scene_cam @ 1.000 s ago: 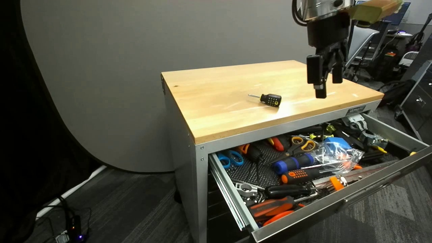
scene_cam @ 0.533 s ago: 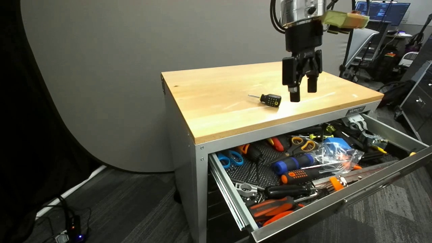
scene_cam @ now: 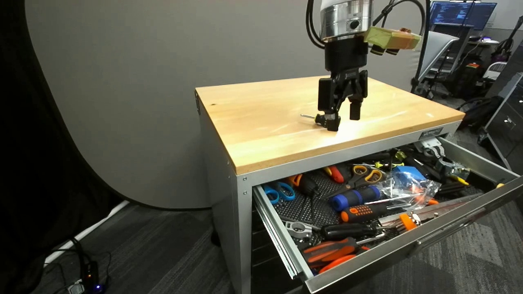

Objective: Put the screwdriver in the drawer and then close the drawer

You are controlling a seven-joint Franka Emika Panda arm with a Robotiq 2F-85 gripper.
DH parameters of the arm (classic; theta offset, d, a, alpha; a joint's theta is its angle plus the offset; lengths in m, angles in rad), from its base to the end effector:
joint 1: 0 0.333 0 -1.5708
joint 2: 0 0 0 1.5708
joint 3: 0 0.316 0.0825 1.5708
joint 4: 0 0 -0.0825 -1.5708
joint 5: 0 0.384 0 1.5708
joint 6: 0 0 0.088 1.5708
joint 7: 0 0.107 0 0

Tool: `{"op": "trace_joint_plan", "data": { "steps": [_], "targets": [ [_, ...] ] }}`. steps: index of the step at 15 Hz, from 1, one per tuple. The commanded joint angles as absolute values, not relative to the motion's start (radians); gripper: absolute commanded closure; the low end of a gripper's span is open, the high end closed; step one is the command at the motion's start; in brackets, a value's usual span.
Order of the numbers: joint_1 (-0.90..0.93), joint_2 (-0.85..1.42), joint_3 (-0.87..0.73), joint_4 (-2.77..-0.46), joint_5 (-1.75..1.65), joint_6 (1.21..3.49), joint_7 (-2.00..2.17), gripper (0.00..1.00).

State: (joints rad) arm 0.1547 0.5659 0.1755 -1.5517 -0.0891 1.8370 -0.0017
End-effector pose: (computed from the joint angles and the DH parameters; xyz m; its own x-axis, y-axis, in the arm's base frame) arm 0.6362 0.1945 0.3035 0.9032 0.3354 -0.2677 0.3435 -0.9390 -0.0177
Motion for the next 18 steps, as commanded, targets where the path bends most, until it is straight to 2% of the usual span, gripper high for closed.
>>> {"op": "trace_joint_plan", "data": {
  "steps": [1,18],
  "targets": [
    [0.185,0.598,0.154,-1.515,-0.067,1.889,0.037,0.00],
    [0.246,0.547,0.072,-1.526,-0.194,1.990,0.188,0.00]
  ]
}}
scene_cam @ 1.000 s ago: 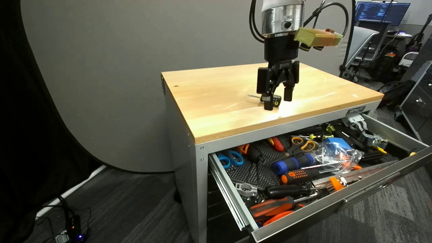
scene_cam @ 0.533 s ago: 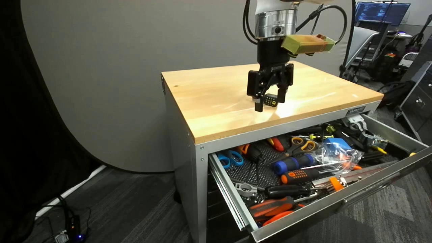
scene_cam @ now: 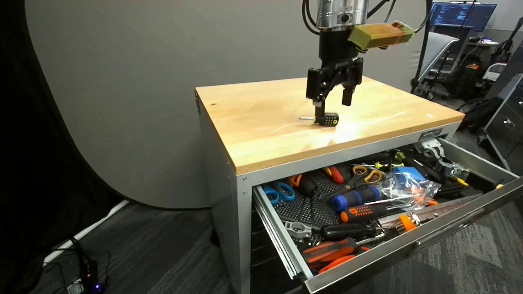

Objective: Put the screwdriver in the drawer and then close the drawer

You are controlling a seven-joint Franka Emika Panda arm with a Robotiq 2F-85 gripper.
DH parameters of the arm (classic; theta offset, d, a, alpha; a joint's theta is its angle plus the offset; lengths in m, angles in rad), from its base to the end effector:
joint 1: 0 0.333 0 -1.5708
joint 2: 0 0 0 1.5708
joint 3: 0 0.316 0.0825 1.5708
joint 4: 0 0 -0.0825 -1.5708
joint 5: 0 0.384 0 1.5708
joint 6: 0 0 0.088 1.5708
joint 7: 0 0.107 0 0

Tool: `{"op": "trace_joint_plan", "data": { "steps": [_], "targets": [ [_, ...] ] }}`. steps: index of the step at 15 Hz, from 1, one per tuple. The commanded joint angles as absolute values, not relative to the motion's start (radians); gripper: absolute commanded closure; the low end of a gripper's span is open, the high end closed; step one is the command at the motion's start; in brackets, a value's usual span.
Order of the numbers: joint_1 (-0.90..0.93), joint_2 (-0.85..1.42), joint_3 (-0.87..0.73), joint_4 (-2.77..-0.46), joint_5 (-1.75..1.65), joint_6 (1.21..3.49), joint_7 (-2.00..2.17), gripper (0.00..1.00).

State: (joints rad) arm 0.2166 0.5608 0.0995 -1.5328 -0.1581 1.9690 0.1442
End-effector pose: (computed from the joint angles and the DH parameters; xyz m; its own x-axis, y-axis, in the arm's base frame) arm 0.6583 0.1943 0.3211 0.9690 0.2214 -0.1095 0.2324 -0.9674 0.1010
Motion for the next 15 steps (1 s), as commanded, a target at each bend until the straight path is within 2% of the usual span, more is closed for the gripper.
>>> {"op": "trace_joint_plan", "data": {
  "steps": [1,15],
  "targets": [
    [0.248,0.552,0.070,-1.522,-0.201,1.995,0.202,0.00],
    [0.286,0.631,0.051,-1.509,-0.201,2.095,0.353,0.00]
  ]
}}
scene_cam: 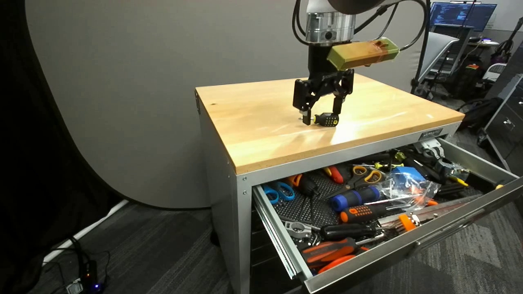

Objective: Put the screwdriver in the drawer and then close the drawer

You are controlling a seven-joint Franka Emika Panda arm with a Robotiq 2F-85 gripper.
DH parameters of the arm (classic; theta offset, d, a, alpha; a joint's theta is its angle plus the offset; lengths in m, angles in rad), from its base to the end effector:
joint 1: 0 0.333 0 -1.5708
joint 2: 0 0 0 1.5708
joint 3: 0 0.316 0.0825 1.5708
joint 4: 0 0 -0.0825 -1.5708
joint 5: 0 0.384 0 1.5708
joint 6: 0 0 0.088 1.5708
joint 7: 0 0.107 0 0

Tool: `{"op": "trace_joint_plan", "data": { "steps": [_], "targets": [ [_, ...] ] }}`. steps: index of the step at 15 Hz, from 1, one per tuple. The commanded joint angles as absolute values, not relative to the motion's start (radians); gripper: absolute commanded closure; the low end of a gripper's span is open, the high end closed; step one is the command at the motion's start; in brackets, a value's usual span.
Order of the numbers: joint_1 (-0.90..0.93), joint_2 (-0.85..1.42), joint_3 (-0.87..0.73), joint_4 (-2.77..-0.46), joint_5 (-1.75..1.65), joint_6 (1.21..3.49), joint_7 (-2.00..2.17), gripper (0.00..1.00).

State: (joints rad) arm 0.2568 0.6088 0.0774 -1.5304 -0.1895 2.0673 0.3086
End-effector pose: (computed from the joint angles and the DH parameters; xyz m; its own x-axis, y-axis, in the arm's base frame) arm 0.6642 0.2117 0.2962 0.9937 0.1069 -0.0351 0.1106 -0.9850 0.1322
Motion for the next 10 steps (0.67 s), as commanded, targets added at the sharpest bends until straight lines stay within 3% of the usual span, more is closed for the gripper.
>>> {"op": "trace_joint_plan", "data": {
  "steps": [1,2,4,8,9,10],
  "targets": [
    [0.290,0.633,0.046,-1.508,-0.206,2.096,0.361,0.00],
    [0.293,0.631,0.042,-1.508,-0.207,2.100,0.370,0.25],
    [0.296,0.628,0.033,-1.507,-0.213,2.098,0.381,0.33],
    [0.296,0.621,0.021,-1.510,-0.220,2.106,0.411,0.65],
    [0.298,0.621,0.022,-1.510,-0.221,2.111,0.414,0.21],
    [0.302,0.622,0.022,-1.509,-0.223,2.114,0.419,0.26]
  ]
}}
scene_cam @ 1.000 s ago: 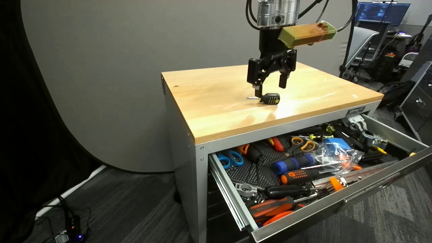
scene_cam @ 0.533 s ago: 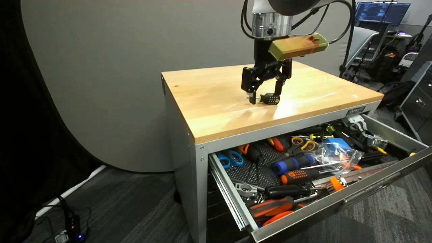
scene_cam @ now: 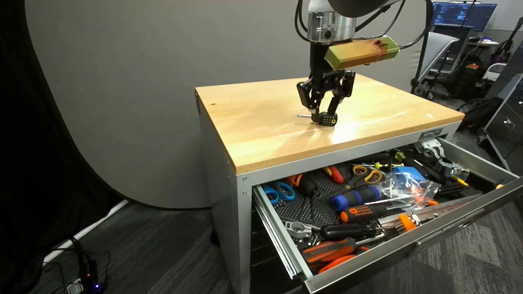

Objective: Put the screwdriver in the drawer and then close the drawer

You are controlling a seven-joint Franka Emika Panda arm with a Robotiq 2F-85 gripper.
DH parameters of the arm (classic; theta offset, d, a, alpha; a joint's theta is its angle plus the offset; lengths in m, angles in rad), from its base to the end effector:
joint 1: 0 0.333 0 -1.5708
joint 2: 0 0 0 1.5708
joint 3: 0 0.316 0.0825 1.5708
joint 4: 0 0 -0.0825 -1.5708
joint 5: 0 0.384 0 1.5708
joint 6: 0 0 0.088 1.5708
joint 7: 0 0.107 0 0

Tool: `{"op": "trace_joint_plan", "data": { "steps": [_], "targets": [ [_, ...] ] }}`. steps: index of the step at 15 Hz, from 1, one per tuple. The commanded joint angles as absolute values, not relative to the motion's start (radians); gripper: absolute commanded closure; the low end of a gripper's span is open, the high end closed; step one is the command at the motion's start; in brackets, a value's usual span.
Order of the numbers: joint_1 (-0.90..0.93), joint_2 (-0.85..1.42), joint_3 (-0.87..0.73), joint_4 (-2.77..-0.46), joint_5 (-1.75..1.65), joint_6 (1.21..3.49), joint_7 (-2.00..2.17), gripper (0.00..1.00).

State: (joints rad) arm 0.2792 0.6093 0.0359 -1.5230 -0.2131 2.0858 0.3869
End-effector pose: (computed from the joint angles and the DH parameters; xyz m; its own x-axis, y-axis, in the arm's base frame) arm 0.6709 0.2036 0.3003 0.9994 0.0325 0.0105 0.0303 -0.9854 0.1674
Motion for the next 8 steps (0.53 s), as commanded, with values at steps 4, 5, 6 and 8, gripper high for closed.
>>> {"op": "trace_joint_plan", "data": {
  "steps": [4,5,6,8],
  "targets": [
    [0.313,0.625,0.018,-1.514,-0.229,2.138,0.434,0.04],
    [0.319,0.622,0.015,-1.520,-0.236,2.147,0.442,0.00],
    [0.326,0.618,0.012,-1.526,-0.245,2.156,0.449,0.00],
    [0.341,0.610,0.002,-1.537,-0.268,2.180,0.472,0.00]
  ]
}}
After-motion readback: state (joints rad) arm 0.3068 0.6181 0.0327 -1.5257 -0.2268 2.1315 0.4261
